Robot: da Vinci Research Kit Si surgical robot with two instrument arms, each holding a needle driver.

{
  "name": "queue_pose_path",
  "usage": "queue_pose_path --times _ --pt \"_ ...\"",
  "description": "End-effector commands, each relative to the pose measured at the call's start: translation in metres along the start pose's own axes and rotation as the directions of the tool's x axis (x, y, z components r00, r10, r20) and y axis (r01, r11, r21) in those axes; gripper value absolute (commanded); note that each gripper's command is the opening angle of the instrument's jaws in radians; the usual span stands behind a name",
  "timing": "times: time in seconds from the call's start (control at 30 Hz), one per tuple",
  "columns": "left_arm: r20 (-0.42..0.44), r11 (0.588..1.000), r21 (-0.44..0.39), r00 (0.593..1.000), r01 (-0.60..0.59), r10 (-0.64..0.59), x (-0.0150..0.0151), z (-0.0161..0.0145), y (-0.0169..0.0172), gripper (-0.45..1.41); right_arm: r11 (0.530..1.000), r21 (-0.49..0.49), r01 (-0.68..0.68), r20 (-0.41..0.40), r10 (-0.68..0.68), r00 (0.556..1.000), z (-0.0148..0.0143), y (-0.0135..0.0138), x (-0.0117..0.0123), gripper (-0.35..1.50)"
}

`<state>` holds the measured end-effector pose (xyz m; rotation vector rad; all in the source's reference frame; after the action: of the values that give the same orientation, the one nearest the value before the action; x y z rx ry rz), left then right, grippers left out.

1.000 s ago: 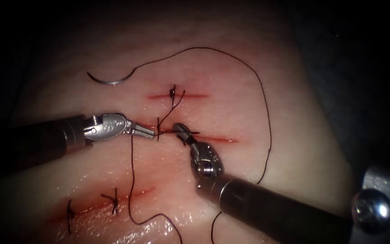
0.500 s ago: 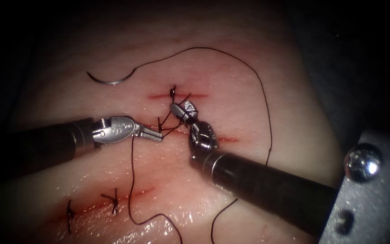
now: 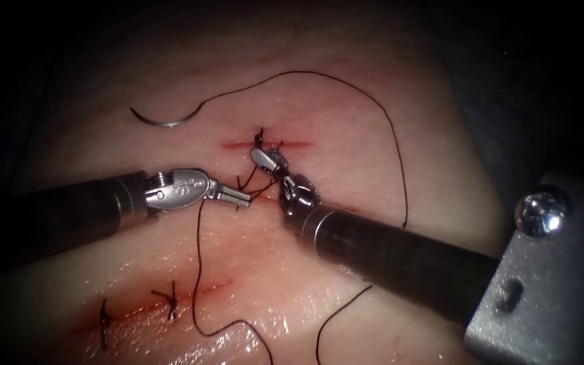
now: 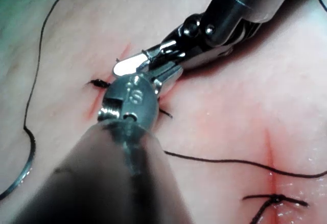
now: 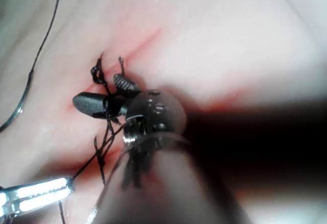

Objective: Wound Closure

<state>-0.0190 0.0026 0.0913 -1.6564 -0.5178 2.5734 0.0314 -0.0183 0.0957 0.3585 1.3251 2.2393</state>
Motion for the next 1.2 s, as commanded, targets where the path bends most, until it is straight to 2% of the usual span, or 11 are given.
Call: queue_pose_path --times 0.03,0.4,0.6,1.07,1.17,1.2 --pt "0.001 1.0 -0.002 1.0 -0.003 0.003 -0.0001 0.0006 -0.0004 -0.45 1.0 0.002 -0.007 -0.001 0.007 1.0 0.0007 -0.0001 -0.0002 1.15" --pt "-0.006 1.0 -0.008 1.0 -0.011 0.011 0.0004 0.0004 -0.0017 -0.45 1.0 -0.002 -0.014 -0.001 0.014 1.0 -0.0016 -0.0007 0.0 1.23" --pt "-0.002 1.0 -0.008 1.0 -0.01 0.009 0.0004 0.001 -0.0022 -0.45 1.0 0.021 -0.014 -0.007 0.014 1.0 -0.0026 -0.001 0.0007 1.2" --pt "0.008 1.0 -0.013 1.0 -0.014 0.014 0.0004 0.0013 -0.0015 -0.45 0.996 -0.037 0.077 -0.043 -0.078 0.996 0.0032 0.0019 -0.0003 1.16" --pt "0.009 1.0 -0.012 1.0 -0.016 0.016 0.0003 0.0015 -0.0014 -0.45 0.996 -0.04 0.075 -0.047 -0.077 0.996 0.0035 0.0018 -0.0003 1.1" --pt "0.007 1.0 -0.014 1.0 -0.017 0.017 0.0003 0.0015 -0.0012 -0.45 0.996 -0.04 0.075 -0.046 -0.076 0.996 0.0034 0.0016 -0.0004 0.96"
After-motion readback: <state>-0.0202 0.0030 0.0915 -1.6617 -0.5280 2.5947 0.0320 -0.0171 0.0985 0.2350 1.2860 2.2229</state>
